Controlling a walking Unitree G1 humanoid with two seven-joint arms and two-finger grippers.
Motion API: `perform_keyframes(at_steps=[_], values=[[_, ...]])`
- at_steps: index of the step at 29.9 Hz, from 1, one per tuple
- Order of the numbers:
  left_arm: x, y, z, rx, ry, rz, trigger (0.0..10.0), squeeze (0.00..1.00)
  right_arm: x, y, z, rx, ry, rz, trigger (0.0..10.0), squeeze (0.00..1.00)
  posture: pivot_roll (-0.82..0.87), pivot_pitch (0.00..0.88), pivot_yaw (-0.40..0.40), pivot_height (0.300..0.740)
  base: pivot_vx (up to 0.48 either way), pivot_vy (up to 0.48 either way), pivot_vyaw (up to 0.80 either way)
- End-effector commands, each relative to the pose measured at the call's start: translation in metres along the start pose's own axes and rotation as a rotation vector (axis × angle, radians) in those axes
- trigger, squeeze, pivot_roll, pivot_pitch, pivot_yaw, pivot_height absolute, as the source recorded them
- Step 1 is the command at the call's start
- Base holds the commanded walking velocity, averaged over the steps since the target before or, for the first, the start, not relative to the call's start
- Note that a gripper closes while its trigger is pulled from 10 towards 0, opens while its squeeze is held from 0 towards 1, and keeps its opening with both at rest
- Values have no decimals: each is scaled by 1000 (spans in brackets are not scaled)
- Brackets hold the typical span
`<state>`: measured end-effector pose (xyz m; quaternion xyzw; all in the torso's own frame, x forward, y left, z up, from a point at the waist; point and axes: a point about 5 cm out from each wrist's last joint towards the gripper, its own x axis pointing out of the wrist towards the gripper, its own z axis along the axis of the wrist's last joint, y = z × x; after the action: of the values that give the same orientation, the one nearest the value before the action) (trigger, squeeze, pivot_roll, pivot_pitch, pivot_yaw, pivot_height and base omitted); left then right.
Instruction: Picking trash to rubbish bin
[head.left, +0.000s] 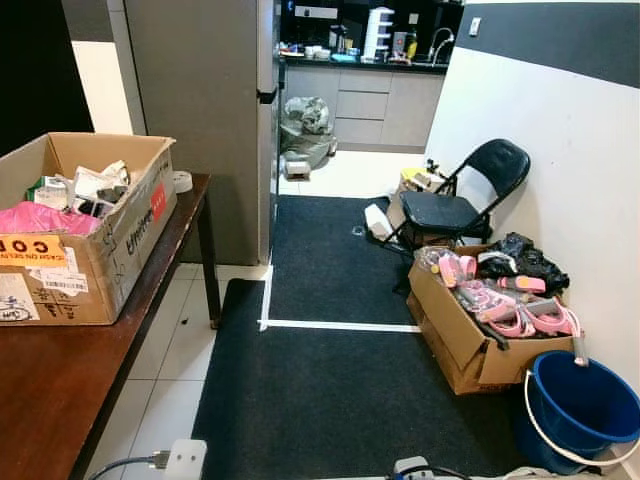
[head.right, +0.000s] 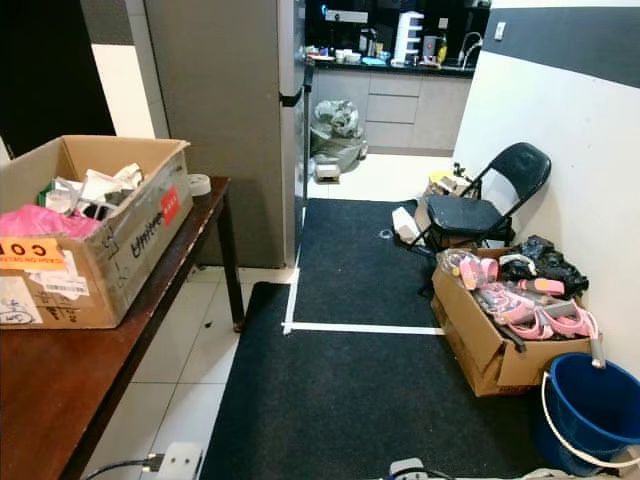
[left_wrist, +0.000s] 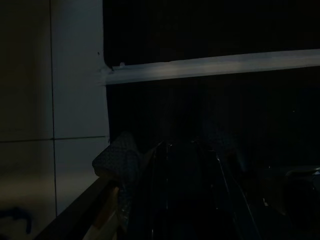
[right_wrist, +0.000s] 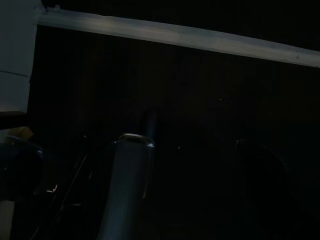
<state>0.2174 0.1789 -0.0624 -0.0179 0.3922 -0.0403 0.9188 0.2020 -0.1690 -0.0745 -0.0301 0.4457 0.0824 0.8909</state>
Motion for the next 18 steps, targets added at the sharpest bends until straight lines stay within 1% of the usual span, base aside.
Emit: perform_keyframes(at_steps=[1,10,18], values=[[1,-3,0,-2,-2,-12,10000,0,0,-2,-2,17,7,-11,10000,0,19,48,-40,740,0,-337,0],[2,-8,1,19,1,-34,10000,0,0,-4,1,26,-3,-16,10000,0,19,49,-39,740,0,-370,0],[2,-7,1,12,2,-31,10000,0,0,-4,-1,27,2,-17,10000,0,21,50,-39,740,0,-415,0]])
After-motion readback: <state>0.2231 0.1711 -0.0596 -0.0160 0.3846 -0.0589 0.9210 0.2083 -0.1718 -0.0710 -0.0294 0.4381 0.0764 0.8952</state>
